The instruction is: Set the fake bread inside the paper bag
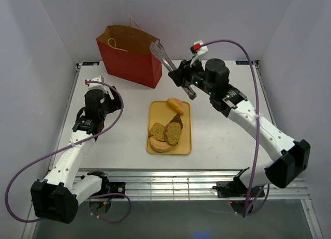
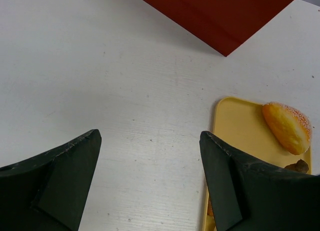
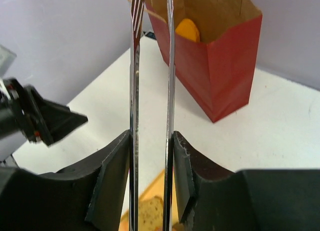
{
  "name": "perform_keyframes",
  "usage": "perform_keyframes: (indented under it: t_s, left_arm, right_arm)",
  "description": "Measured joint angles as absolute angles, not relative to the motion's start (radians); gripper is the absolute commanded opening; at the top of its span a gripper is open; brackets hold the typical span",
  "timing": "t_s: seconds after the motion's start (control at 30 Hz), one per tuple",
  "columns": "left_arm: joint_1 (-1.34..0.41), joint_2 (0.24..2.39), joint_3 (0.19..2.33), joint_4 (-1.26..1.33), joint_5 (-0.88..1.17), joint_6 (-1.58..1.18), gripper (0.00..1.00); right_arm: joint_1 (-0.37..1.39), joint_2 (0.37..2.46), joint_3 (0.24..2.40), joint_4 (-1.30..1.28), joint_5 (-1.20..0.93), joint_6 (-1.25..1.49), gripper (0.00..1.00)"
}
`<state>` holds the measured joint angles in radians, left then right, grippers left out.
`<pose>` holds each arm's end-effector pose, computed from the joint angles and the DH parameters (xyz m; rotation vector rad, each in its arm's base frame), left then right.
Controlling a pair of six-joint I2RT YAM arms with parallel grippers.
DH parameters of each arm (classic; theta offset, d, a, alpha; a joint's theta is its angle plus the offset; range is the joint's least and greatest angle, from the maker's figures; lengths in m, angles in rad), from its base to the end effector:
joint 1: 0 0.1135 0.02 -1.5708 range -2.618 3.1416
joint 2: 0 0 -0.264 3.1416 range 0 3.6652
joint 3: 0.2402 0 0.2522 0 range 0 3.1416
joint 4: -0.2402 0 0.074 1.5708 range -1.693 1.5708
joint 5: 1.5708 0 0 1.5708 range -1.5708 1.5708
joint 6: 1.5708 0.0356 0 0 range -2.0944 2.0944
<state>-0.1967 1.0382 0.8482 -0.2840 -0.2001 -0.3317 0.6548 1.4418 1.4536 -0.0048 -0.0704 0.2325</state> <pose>0.2316 -0.0389 0.3039 -0.2615 2.0201 -0.1273 0.2680 0.2089 0.4390 -0.3939 1.5650 0.7484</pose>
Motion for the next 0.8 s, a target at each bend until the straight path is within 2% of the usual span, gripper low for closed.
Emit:
perform_keyframes:
  t_s: [0.13,0.3,0.37,0.47,0.73,0.8]
  left_arm:
    - [-0.197,1.038,0.848,-0.284,-0.199,-0.33,0.91]
    - [-0.197,1.038,0.848,-0.284,-0.199,-0.326,0.98]
    - [-0.197,1.038,0.848,-0.284,-0.199,-0.326,0.98]
    - [-0.197,1.038,0.848,-0.284,-0.199,-0.324,0.91]
    - [-0.197,1.038,0.848,-0.285,-0.2,-0.323,0.95]
    - [-0.197,1.038,0.848,-0.285,-0.2,-0.323,0.95]
  right_arm:
    - [0.655,1.306,1.256,-0.007,-0.066,0.234,0.44]
    - [0.655,1.178,1.066,-0.035,-0.051,0.235,0.44]
    - [0.654,1.14,1.008,-0.051,-0.039,0.235,0.45]
    - [0.654,1.083,0.924,-0.08,-0.007,0.233,0.47]
    - [0.635,1.067,0.867,-0.133,0.035,0.221,0.49]
    - [0.629,1.083,0.867,-0.133,0.043,0.215,0.53]
